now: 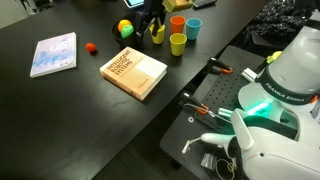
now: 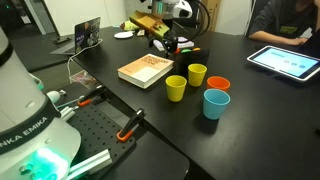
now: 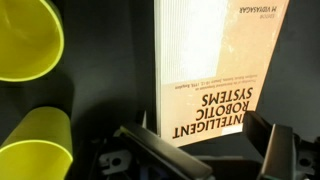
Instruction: Open the brown book
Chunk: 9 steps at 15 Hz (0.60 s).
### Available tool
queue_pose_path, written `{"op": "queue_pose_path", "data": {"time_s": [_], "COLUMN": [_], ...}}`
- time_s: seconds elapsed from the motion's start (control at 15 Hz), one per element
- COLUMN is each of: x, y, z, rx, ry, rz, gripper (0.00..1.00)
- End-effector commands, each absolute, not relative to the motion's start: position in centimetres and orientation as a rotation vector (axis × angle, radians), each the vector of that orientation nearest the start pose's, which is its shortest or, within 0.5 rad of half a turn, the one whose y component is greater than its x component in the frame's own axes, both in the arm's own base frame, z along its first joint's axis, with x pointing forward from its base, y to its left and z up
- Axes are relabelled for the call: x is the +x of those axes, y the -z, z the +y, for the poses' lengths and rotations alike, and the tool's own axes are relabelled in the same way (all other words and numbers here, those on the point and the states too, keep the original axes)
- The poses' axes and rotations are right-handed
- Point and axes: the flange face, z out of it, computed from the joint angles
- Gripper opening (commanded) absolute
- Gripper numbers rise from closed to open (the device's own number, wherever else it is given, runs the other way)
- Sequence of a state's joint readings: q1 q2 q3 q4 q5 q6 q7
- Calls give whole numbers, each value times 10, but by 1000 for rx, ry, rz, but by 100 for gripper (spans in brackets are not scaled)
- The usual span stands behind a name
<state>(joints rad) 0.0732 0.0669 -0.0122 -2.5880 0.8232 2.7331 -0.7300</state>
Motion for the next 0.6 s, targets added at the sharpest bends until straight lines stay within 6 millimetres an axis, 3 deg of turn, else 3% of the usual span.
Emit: {"op": "queue_pose_path", "data": {"time_s": [0.0, 0.53], "x": [452, 452], "y": [-210, -153], "z": [-3, 6], "rx": [-2779, -2778], "ry": [258, 142], "rz": [-137, -277], "gripper": [100, 100]}}
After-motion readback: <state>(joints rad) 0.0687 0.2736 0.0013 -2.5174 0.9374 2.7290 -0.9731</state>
